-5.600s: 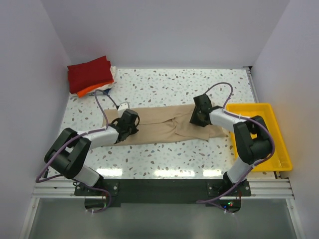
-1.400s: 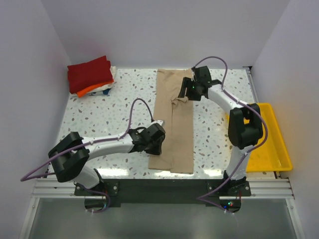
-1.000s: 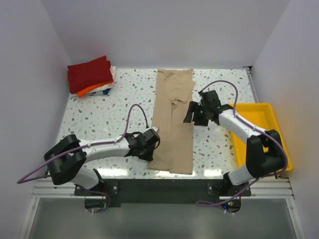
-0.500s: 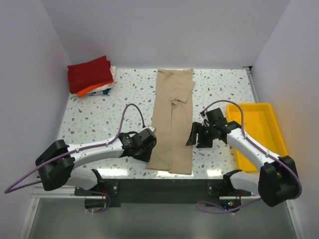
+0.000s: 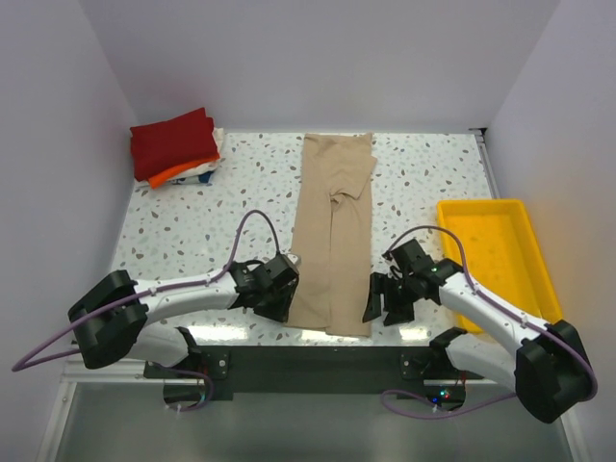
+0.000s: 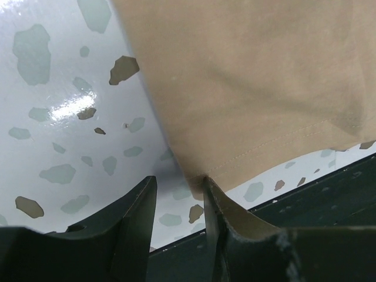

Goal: Fold and stack the t-shirts
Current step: Fold the tshirt

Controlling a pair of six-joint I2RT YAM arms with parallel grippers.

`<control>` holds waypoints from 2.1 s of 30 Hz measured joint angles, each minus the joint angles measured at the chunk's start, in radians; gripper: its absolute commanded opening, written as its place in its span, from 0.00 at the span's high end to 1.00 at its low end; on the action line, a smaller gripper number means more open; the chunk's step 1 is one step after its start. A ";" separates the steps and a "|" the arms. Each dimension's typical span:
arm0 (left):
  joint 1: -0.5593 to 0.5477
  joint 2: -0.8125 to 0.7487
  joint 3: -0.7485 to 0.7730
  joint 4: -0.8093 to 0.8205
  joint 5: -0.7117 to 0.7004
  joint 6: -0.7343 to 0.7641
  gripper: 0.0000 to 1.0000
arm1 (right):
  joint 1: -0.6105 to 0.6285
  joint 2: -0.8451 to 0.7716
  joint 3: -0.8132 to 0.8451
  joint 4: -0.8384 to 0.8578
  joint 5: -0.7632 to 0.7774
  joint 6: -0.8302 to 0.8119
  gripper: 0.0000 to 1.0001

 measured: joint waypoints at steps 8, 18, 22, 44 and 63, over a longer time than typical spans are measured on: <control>0.000 -0.003 -0.038 0.046 0.026 -0.005 0.60 | 0.040 -0.015 -0.089 0.017 -0.028 0.072 0.38; 0.000 -0.026 -0.062 0.076 0.041 -0.023 0.60 | 0.058 -0.015 -0.135 0.096 -0.048 0.153 0.46; 0.000 -0.033 -0.074 0.104 0.051 -0.031 0.60 | 0.058 -0.015 -0.141 0.117 -0.048 0.175 0.48; 0.000 -0.101 -0.182 0.238 0.088 -0.087 1.00 | 0.058 -0.001 -0.190 0.224 -0.056 0.250 0.92; 0.082 -0.049 0.016 0.206 0.039 -0.017 1.00 | 0.047 0.087 0.169 0.135 0.065 0.141 1.00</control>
